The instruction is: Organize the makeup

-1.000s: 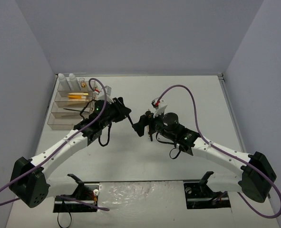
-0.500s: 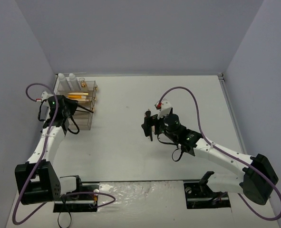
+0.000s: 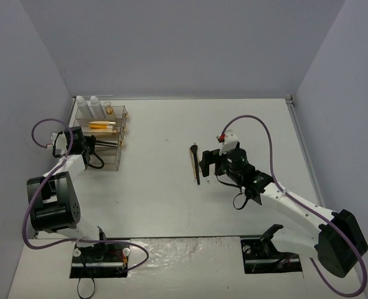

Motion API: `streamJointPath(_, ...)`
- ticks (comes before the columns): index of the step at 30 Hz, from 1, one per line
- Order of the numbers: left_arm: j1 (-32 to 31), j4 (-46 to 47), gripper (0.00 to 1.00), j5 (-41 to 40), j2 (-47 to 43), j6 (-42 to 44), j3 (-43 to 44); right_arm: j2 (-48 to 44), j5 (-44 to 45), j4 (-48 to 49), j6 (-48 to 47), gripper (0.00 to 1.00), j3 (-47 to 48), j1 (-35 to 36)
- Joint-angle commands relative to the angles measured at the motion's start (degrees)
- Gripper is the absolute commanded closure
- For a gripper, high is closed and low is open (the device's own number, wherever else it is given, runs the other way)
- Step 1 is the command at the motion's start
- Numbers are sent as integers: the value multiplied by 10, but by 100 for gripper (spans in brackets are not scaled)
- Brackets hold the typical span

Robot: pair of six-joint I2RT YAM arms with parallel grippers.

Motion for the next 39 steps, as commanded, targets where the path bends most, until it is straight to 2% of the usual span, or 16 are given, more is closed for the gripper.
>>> streamJointPath(1,5,65,100,-36,9,-26,62,-28,-17,39,-13,0,-5,-12)
streamJointPath(6,8,52,100,-39,33,-35,72,-26,-17,40,-16,0,-9,-14)
streamJointPath(12,10,49,94,-32,45,-51,58,-28,-33,41,-17,0,-10,-17)
streamJointPath(16,10,41,86,-36,46,-52,56,-27,-34,40,-16,0,-10,-18)
streamJointPath(18,10,42,78,-30,49,-49,60,-29,-33,39,-16,0,-11,-17)
streamJointPath(22,11,35,69,-26,44,-49,62,-32,-25,31,-17,0,-9,-18)
streamJointPath(28,12,5,59,-25,13,-41,63,-32,-25,14,-16,0,3,-18)
streamJointPath(33,13,-34,45,-6,-47,-4,67,-24,-16,-11,-10,0,23,-18)
streamJointPath(36,13,-68,23,37,-88,73,89,-10,-9,-23,-3,3,39,-18)
streamJointPath(39,13,-134,9,85,-126,184,130,11,-12,-29,10,10,48,-16)
